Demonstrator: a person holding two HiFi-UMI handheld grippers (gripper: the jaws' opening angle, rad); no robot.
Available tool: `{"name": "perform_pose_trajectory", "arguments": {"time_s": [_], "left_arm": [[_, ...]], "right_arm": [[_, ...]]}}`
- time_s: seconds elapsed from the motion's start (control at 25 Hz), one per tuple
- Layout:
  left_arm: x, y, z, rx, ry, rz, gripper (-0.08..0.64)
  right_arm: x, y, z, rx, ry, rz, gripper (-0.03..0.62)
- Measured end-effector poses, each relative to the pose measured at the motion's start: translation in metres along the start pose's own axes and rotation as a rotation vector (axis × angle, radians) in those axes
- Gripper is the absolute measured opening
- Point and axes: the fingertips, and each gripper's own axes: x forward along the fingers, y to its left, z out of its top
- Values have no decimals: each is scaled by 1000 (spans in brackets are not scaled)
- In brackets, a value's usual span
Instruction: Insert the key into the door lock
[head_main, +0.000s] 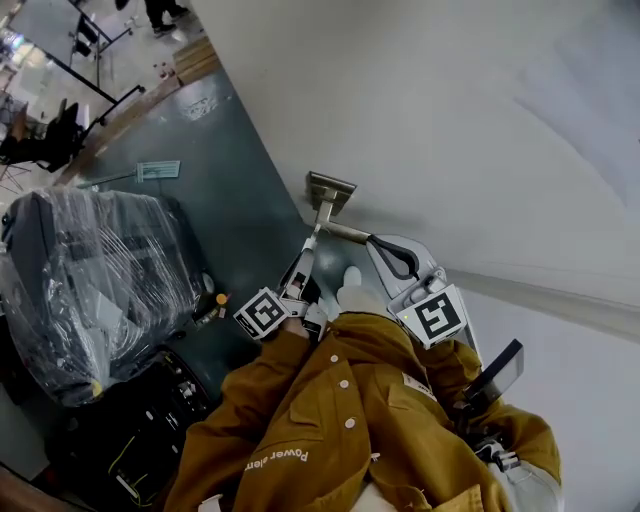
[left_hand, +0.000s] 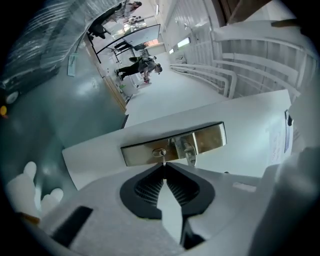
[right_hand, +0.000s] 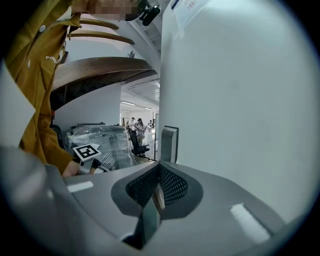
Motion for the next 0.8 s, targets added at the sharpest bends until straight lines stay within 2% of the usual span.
{"name": "perform_pose_trajectory", "arguments": {"time_s": [0.12, 0.2, 0.32, 0.56, 0.72, 0.8], "left_arm": [[10, 5, -3, -50, -9, -7, 25], [17, 8, -1, -74, -19, -11, 25], [27, 8, 4, -76, -31, -21, 25], [33, 1, 3, -123, -54, -42, 25], [36, -5, 2, -243, -76, -115, 25], [38, 2, 3, -268, -85, -114, 25]], "right_arm": [[1, -3, -9, 3, 33, 19, 6], [4, -5, -21, 3, 93, 26, 6], [10, -8, -34, 2, 162, 27, 6], [10, -7, -42, 37, 184, 54, 6], [8, -5, -55, 73, 215, 72, 6], [10, -3, -61, 83, 223, 79, 6]]}}
